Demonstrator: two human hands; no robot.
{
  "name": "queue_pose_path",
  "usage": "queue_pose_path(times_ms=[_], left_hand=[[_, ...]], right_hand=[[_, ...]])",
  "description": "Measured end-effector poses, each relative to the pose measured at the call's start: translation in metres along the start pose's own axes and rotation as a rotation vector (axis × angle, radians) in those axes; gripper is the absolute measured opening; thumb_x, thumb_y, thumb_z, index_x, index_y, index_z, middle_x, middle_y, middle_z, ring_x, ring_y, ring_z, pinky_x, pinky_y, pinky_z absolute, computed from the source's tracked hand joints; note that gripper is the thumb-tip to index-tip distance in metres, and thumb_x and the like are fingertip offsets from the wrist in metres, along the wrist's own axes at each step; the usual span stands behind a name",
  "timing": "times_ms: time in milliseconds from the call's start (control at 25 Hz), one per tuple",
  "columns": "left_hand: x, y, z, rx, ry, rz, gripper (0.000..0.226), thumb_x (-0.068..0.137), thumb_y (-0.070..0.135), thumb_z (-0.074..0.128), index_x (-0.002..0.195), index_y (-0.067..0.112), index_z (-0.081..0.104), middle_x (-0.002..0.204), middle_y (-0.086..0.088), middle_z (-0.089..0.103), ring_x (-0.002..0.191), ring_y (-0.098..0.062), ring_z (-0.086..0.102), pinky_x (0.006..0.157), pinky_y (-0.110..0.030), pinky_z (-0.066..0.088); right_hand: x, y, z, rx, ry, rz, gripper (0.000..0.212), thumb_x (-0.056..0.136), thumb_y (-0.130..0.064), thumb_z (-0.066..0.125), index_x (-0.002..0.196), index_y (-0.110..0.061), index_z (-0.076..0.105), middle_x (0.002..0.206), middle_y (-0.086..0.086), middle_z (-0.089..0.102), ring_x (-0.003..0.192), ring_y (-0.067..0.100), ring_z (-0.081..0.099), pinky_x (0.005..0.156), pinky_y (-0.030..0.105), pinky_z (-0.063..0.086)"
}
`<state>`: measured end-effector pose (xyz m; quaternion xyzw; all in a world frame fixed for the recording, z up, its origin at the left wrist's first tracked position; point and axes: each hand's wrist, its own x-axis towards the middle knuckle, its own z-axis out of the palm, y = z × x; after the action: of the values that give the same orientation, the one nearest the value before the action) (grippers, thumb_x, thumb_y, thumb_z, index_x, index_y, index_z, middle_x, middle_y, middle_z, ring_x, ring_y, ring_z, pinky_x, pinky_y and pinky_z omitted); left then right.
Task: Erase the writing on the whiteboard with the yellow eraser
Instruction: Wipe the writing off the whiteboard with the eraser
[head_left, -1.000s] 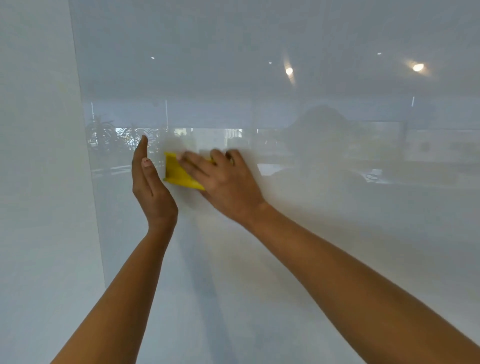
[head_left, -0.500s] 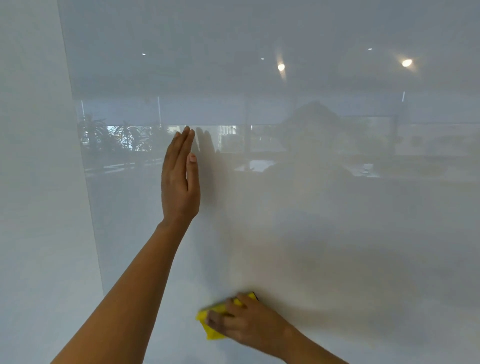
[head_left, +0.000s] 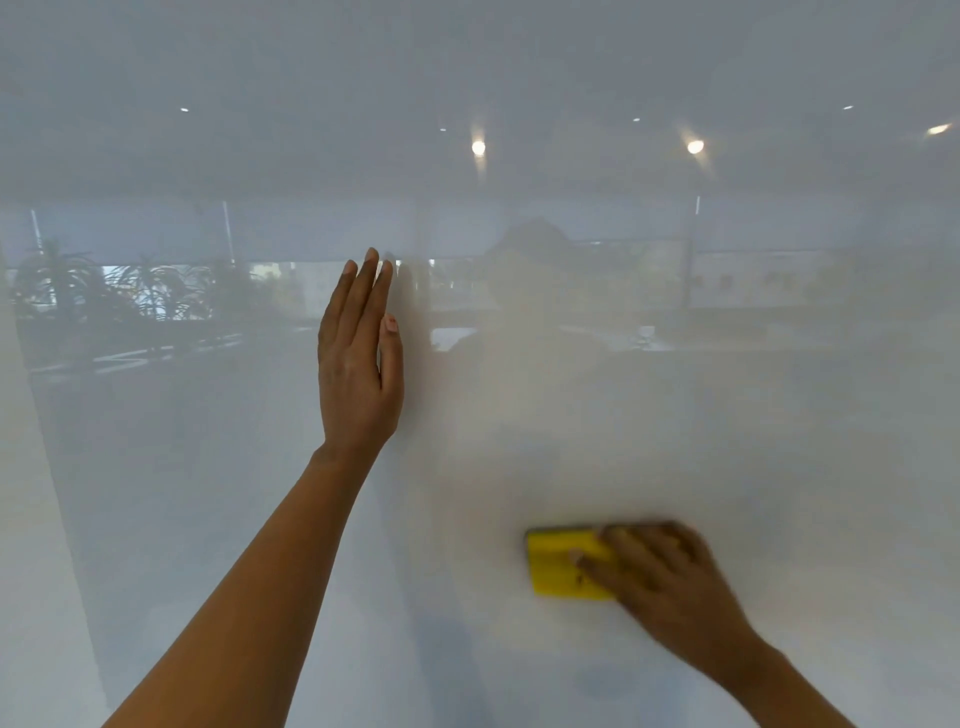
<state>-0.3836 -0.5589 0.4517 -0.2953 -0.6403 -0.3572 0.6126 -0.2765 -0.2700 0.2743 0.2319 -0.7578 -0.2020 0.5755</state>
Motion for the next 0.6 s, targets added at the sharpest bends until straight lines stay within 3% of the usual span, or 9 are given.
queue_pose_path(times_ms=[80,200,320,480,600], left_hand=[[0.003,0.008,0.009,-0.005,0.002,0.016,0.046,0.102,0.018,0.026,0.144,0.005,0.038,0.152,-0.007,0.034,0.145,-0.018,0.021,0.118,-0.029,0.017],[0.007,0.018,0.019,-0.022,0.009,0.034,0.045,0.101,0.017,0.027,0.143,0.004,0.039,0.152,-0.008,0.035,0.144,-0.018,0.021,0.118,-0.033,0.019],[0.010,0.026,0.024,-0.035,-0.004,0.068,0.045,0.101,0.017,0.027,0.142,0.003,0.040,0.151,-0.009,0.036,0.144,-0.019,0.022,0.118,-0.037,0.021],[0.016,0.031,0.030,-0.043,-0.011,0.099,0.045,0.101,0.017,0.027,0.142,0.003,0.040,0.151,-0.010,0.036,0.144,-0.020,0.023,0.117,-0.039,0.022],[0.019,0.040,0.039,-0.063,-0.024,0.109,0.046,0.101,0.018,0.027,0.142,0.003,0.040,0.151,-0.010,0.036,0.144,-0.021,0.023,0.118,-0.040,0.022]], right_hand=[[0.005,0.032,-0.021,-0.004,0.060,0.276,0.036,0.097,-0.028,0.037,0.133,-0.031,0.039,0.120,0.010,0.049,0.099,0.033,0.051,0.085,0.045,0.037],[0.003,0.070,-0.042,-0.051,0.197,0.673,0.044,0.086,-0.026,0.055,0.128,-0.016,0.047,0.118,0.024,0.053,0.101,0.043,0.052,0.083,0.051,0.041],[-0.005,0.091,-0.050,-0.050,0.367,1.066,0.050,0.088,-0.028,0.059,0.131,-0.007,0.045,0.128,0.025,0.044,0.111,0.039,0.042,0.088,0.047,0.035],[-0.001,0.090,-0.046,0.024,0.612,1.620,0.059,0.086,-0.035,0.063,0.136,-0.013,0.040,0.133,0.022,0.039,0.115,0.039,0.040,0.087,0.056,0.039],[0.011,0.059,-0.032,0.036,0.596,1.696,0.059,0.086,-0.037,0.061,0.135,-0.012,0.039,0.132,0.023,0.039,0.110,0.044,0.041,0.083,0.059,0.039]])
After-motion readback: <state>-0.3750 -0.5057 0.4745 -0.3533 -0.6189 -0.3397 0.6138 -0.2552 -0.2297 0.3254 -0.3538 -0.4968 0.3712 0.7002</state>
